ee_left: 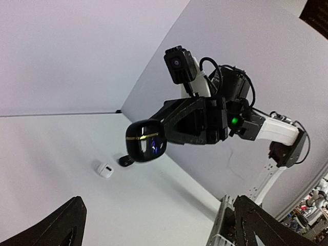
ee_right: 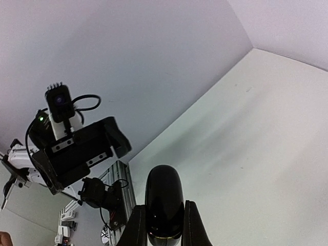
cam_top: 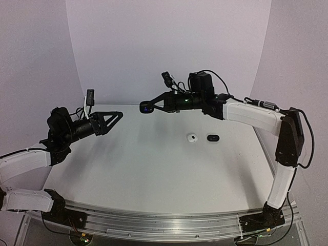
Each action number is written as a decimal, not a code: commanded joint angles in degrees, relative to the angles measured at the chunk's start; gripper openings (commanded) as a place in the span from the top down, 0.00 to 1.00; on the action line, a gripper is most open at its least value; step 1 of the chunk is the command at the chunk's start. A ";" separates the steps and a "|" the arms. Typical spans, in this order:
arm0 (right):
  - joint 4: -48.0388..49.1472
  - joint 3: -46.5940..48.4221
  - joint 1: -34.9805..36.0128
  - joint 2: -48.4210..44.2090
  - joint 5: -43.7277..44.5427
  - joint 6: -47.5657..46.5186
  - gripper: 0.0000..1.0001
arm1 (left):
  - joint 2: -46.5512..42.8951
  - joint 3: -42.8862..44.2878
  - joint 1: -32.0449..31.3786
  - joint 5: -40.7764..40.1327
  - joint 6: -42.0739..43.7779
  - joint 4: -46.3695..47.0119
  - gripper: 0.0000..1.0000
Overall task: Insert the wireless bluetooth earbuds into the charging case
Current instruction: Place the charging case with the earbuds at the center of the board.
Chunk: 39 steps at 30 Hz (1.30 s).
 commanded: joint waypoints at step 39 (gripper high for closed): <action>-13.11 2.26 -16.69 26.73 -3.74 -1.31 0.74 | -1.57 -0.45 0.42 -3.93 6.44 -6.16 0.00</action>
